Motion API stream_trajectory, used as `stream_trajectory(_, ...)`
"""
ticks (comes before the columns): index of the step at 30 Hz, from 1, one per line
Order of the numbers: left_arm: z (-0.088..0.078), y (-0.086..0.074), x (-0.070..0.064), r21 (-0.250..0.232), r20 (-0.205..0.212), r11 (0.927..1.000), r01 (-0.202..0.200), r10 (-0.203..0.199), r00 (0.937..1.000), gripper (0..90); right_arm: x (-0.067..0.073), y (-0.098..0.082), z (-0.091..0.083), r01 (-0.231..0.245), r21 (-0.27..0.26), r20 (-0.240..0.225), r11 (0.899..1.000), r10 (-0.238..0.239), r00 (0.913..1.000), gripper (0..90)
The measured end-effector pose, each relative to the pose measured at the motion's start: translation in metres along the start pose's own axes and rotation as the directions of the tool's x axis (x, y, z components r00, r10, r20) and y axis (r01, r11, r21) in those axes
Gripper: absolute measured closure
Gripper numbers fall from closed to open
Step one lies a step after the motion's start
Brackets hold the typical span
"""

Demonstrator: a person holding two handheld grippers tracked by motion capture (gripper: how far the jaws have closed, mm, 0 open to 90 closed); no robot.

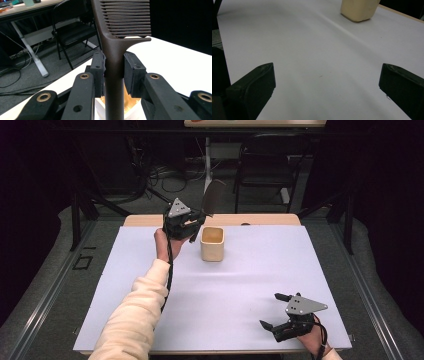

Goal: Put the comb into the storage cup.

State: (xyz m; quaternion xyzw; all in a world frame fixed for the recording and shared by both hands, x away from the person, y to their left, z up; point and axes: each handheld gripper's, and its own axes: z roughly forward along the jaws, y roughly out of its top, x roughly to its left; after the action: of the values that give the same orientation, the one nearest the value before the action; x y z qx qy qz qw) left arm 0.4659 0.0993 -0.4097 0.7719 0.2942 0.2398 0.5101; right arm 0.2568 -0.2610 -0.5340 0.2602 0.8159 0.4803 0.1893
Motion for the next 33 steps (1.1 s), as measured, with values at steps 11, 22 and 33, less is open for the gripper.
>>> stream_trajectory(11, 0.004, 0.007, -0.003, -0.023, -0.004, 0.9997, -0.004, 0.004, 1.0, 71.9, -0.001, 0.0, -0.001, 0.002, 0.001, 0.003, 1.0, -0.002, 1.0, 0.2)
stream_trajectory(22, 0.009, 0.01, -0.006, -0.044, -0.006, 0.999, -0.005, 0.005, 1.0, 72.0, -0.001, 0.0, -0.001, 0.003, 0.001, 0.003, 1.0, -0.003, 1.0, 0.2)
stream_trajectory(33, 0.013, 0.012, -0.008, -0.057, -0.003, 0.9984, -0.005, 0.005, 1.0, 71.9, -0.001, 0.0, -0.001, 0.002, -0.002, 0.004, 1.0, -0.002, 1.0, 0.2)
